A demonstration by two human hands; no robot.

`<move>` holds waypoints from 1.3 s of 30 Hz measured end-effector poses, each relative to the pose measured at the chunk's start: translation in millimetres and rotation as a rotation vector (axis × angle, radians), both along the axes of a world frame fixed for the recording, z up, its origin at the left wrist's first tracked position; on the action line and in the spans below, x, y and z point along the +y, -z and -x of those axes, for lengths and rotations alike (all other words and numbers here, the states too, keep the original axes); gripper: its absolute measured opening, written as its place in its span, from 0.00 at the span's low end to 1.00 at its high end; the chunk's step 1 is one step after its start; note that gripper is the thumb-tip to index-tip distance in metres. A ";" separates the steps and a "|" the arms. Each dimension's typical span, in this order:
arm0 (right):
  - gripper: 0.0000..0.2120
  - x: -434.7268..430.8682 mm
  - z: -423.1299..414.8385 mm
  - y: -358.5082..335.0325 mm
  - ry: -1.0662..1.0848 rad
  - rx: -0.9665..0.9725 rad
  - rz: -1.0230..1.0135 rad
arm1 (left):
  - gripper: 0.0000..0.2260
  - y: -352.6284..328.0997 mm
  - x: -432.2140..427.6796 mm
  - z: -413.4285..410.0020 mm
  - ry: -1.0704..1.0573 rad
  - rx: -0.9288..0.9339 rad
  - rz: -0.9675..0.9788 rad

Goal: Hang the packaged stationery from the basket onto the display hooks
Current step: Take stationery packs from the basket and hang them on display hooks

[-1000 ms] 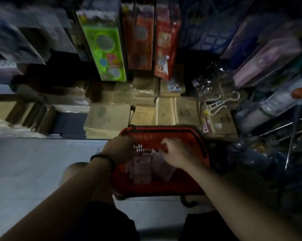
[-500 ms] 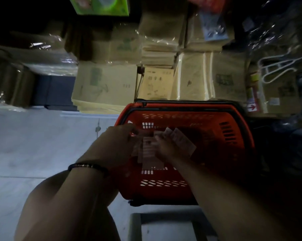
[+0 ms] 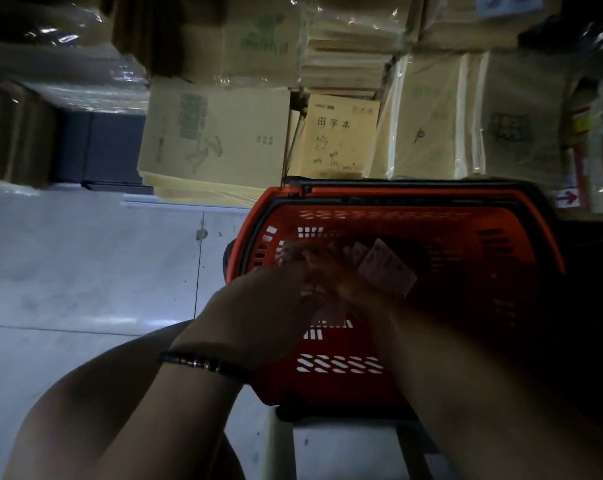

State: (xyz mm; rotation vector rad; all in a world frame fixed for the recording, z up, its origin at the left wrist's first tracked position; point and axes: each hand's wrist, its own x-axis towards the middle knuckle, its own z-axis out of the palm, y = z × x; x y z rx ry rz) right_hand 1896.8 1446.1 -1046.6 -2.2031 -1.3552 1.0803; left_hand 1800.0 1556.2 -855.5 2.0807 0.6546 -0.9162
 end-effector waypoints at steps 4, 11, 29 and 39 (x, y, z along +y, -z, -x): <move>0.14 -11.3 -5.3 19.3 0.101 0.004 0.155 | 0.17 3.9 4.9 -2.5 0.059 -0.001 -0.031; 0.16 -50.7 -15.6 -4.9 -0.005 -0.118 0.066 | 0.14 4.7 2.4 -3.3 0.040 -0.081 -0.014; 0.18 -120.5 -9.6 -138.7 0.412 -0.454 -0.684 | 0.29 0.1 -24.3 1.8 -0.735 0.018 0.344; 0.27 -152.7 6.3 -208.4 0.370 -0.492 -0.771 | 0.12 -42.0 -37.0 17.5 -1.202 -0.429 0.749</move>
